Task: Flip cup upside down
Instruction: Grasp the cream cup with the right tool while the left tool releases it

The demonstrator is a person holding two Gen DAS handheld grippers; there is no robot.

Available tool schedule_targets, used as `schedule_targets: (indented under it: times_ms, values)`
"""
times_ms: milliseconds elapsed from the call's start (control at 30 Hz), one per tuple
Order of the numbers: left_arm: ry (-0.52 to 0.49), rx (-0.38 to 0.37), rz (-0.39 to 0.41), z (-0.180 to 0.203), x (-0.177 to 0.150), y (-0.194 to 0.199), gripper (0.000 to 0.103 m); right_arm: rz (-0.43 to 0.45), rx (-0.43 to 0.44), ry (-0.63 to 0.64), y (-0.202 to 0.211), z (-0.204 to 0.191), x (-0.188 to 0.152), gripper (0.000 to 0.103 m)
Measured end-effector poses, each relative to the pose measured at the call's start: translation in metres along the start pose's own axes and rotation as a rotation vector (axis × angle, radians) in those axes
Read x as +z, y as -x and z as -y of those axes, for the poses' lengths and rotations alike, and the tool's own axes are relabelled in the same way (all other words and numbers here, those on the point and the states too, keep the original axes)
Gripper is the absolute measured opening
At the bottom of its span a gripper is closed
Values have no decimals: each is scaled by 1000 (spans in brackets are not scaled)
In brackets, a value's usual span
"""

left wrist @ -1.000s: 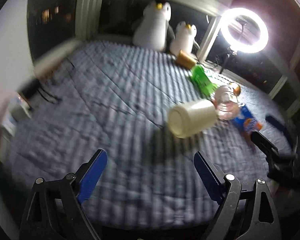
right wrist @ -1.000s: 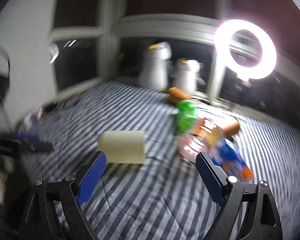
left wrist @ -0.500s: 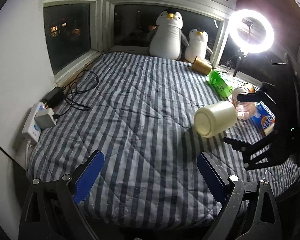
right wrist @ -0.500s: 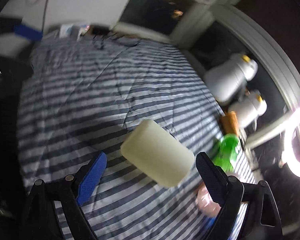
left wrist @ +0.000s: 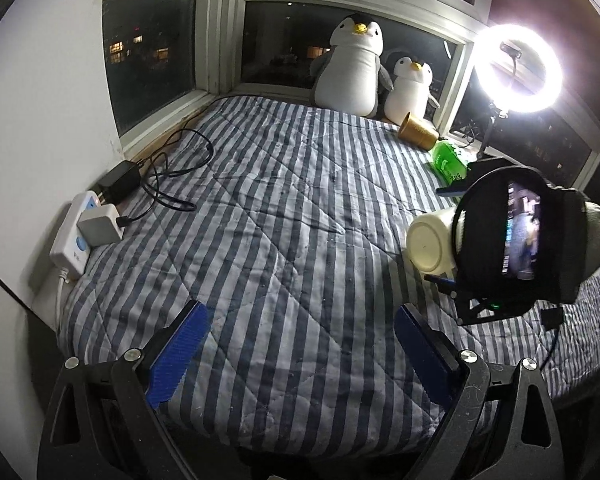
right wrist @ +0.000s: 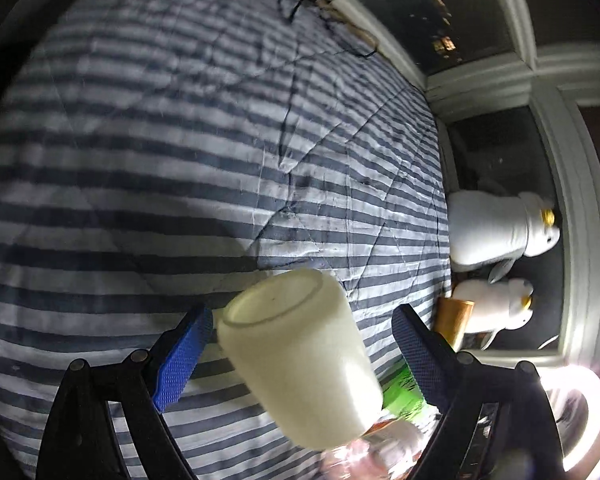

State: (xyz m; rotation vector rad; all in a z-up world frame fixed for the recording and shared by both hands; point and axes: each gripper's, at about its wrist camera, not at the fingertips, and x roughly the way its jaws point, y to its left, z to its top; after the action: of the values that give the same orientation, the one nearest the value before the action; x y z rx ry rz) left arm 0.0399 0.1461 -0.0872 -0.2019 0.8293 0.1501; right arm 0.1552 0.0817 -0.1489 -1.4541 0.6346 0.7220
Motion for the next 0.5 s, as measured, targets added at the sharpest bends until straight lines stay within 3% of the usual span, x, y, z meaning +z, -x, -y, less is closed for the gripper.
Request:
schedule_targets:
  times_ms: [67,167,500]
  values:
    - [8,4,-2,-3,0,0,96,-13,6,10,-6,0,1,86]
    - [27,1,-5,-8,2,-1,96,-22,27,1,-10,2,1,73]
    - [34,-13,-11,-3,1,-6,96,7,55,-100,-11,16,-4,73]
